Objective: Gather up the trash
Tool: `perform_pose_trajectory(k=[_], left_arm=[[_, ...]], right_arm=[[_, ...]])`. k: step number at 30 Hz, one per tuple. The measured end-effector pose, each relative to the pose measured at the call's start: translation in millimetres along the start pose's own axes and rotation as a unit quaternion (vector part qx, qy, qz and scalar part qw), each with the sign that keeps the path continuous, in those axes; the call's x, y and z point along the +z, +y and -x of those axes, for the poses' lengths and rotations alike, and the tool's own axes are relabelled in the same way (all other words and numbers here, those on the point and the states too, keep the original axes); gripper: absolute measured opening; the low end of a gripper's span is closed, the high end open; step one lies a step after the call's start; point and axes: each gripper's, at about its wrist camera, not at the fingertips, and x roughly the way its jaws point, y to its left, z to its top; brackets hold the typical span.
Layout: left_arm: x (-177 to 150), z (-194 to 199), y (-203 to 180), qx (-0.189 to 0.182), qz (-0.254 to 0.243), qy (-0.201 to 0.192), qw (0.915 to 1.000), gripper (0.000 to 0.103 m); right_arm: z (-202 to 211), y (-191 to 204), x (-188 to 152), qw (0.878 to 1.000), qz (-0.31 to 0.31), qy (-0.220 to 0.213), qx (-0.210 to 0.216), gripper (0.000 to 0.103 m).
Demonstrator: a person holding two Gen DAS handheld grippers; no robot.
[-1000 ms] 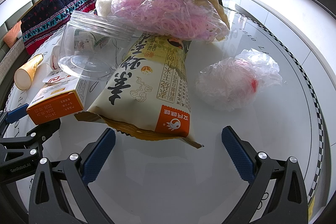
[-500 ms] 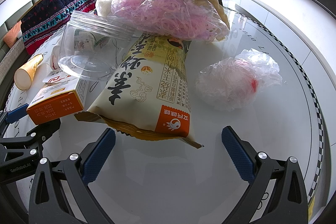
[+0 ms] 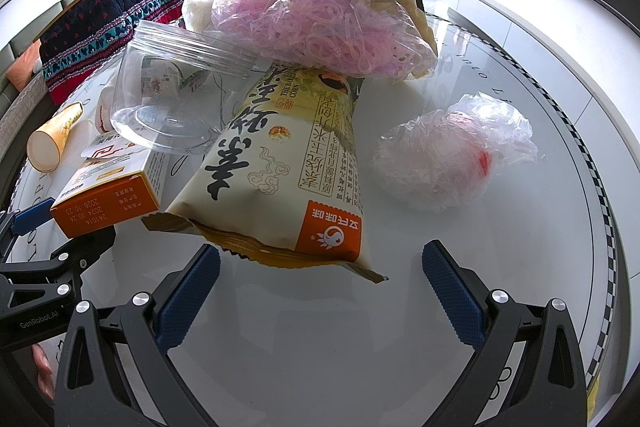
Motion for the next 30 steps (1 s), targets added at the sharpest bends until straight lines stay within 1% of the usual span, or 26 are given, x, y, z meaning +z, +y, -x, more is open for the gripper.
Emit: perform_pose_trajectory(k=[16,18,23,27,30], left_arm=[[-0.3,0.2,-0.3,-0.001,-0.003,0.002,1.0000,0.097],[-3.4,2.9,0.0,-0.008,-0.006,0.001,0.9999,0.097],[-17.2,26.2,3.1,-0.015,-0.009,-0.005,0.9998,0.097],[-23.8,44.1,14.9,-0.028,0.008,-0.013,0.9995,0.097],[-17.9,57.9,34.7,-0.030,0.029,-0.024,0.9989,0.097]], right_arm=[[2.3,0.4,-0.2,1.000,0.001,-0.001,-0.001,0.100],[6.3,0.7,-1.4,1.000,0.002,0.007,0.010,0.100],[36.8,12.5,0.8,0.999,0.025,-0.014,0.020,0.100],[67.6,18.3,-1.9,0.997,0.045,-0.024,0.049,0.100],[87.6,16.6,-0.9,0.995,0.065,-0.032,0.074,0.100]])
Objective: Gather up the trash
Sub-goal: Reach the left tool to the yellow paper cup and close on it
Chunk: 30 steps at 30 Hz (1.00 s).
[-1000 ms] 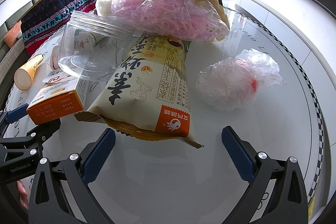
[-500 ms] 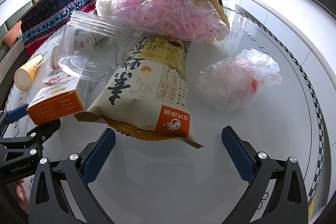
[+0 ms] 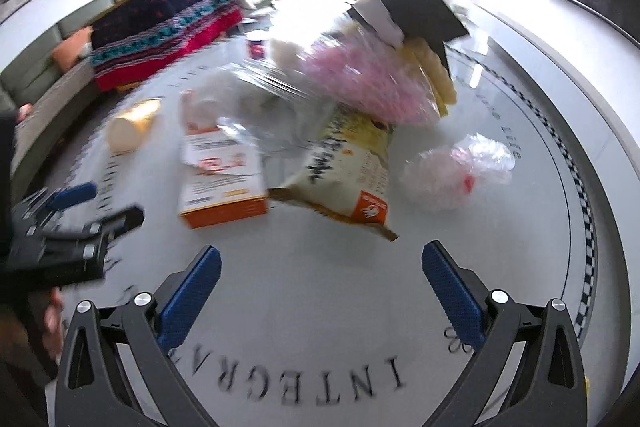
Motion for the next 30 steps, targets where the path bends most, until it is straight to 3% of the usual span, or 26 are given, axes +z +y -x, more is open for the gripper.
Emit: perform_pose_trajectory(k=[7,17,22,27,29,30], left_arm=[[15.5,11.9,46.9,0.004,0.064,0.009,0.9979,0.097],[23.2,16.8,84.6,0.013,0.115,0.020,0.9931,0.097],[34.9,6.4,94.4,0.004,0.130,0.031,0.9910,0.097],[43.9,-9.2,98.0,0.001,0.138,0.048,0.9892,0.097],[46.5,-15.3,97.6,0.002,0.139,0.053,0.9888,0.097],[47.6,-17.6,97.8,0.000,0.141,0.055,0.9885,0.097]], right_arm=[[34.2,21.8,21.3,0.995,0.083,-0.021,0.057,0.098],[0.3,45.6,91.7,0.971,0.212,-0.019,0.107,0.088],[-35.9,47.4,112.7,0.964,0.234,0.022,0.121,0.075],[-58.2,52.2,109.8,0.955,0.256,0.058,0.136,0.062],[-62.2,54.5,106.2,0.952,0.264,0.066,0.138,0.053],[-63.3,55.5,103.0,0.951,0.267,0.070,0.141,0.040]])
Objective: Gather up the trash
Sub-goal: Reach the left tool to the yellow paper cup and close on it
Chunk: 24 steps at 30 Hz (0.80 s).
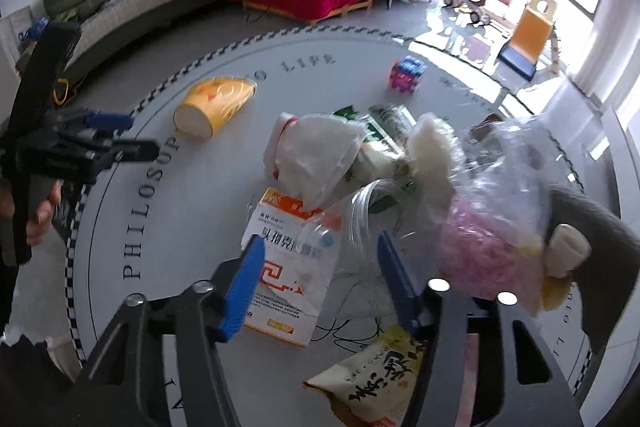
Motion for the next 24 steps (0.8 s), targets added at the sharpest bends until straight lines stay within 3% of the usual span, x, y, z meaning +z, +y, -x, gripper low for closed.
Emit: perform_pose_trajectory(k=[1,4,9,12,16,18,19,21,23,24], left_arm=[[1.7,-2.7,0.0,-0.002,0.002,0.003,1.0000,0.097],[10.5,-18.1,-0.1,-0.007,0.014,0.025,0.9996,0.097],[32.4,-41.5,3.7,-0.003,0.047,0.050,0.9976,0.097],[46.1,-58.3,7.4,0.020,0.068,0.071,0.9949,0.097],[57.6,-66.7,4.1,0.061,0.057,0.069,0.9941,0.097],[60.1,-67.0,3.1,0.076,0.050,0.053,0.9945,0.088],[61.0,-66.2,1.9,0.082,0.041,0.044,0.9948,0.078],[59.4,-61.8,3.7,0.061,0.037,0.036,0.9968,0.071],[53.2,-55.0,4.8,0.034,0.033,0.030,0.9984,0.053],[48.9,-50.2,5.6,0.022,0.032,0.027,0.9989,0.053]], right_arm=[[-0.5,1.6,-2.4,1.000,0.001,0.000,-0.002,0.027],[4.9,-0.4,-2.9,0.999,-0.019,-0.012,0.030,0.010],[27.4,-0.9,-12.3,0.993,-0.070,-0.063,0.068,0.009],[40.4,-0.6,-14.3,0.989,-0.093,-0.088,0.071,0.009],[59.1,7.2,-16.8,0.985,-0.099,-0.118,0.071,0.009],[64.8,12.7,-15.8,0.984,-0.099,-0.127,0.071,0.009],[67.4,13.1,-13.6,0.984,-0.100,-0.130,0.071,0.009],[71.1,14.4,-12.4,0.983,-0.105,-0.134,0.074,0.009],[73.9,15.9,-14.0,0.981,-0.110,-0.138,0.077,0.009],[74.2,16.7,-13.8,0.981,-0.113,-0.138,0.078,0.009]])
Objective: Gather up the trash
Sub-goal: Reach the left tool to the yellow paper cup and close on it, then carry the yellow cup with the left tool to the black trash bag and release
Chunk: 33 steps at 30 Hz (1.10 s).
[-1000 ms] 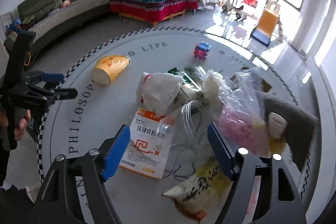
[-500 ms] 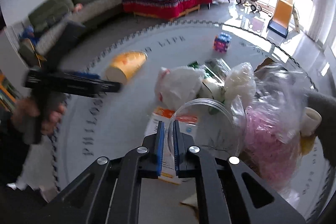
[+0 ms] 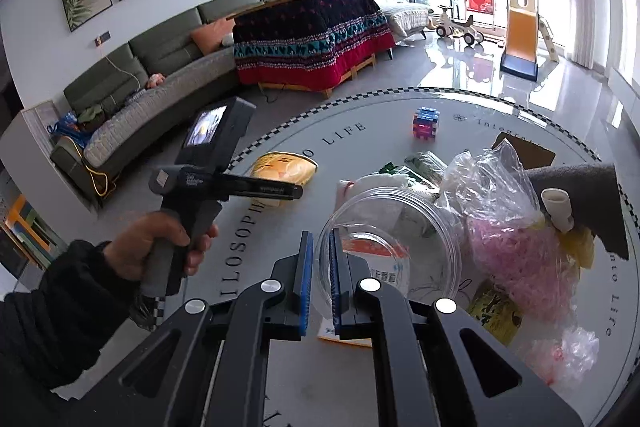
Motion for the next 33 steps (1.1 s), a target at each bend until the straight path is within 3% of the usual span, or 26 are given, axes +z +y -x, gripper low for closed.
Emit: perform_pose_trajectory(k=[9,15,25,33], left_arm=[[-37.6,48.7,-2.5,-0.037,-0.038,-0.059,0.9968,0.053],[-61.6,82.6,10.5,-0.041,-0.051,-0.089,0.9939,0.053],[-103.1,131.0,72.6,-0.020,-0.015,-0.124,0.9919,0.053],[-150.5,161.2,150.5,0.036,0.042,-0.136,0.9891,0.053]], right_arm=[[-1.0,9.0,-15.0,0.999,-0.037,-0.006,0.007,0.009],[-5.7,39.5,-18.5,0.999,-0.032,-0.004,0.025,0.009],[-23.1,120.7,-8.4,0.998,0.011,0.001,0.067,0.009],[-50.6,200.3,0.2,0.990,0.047,0.016,0.134,0.009]])
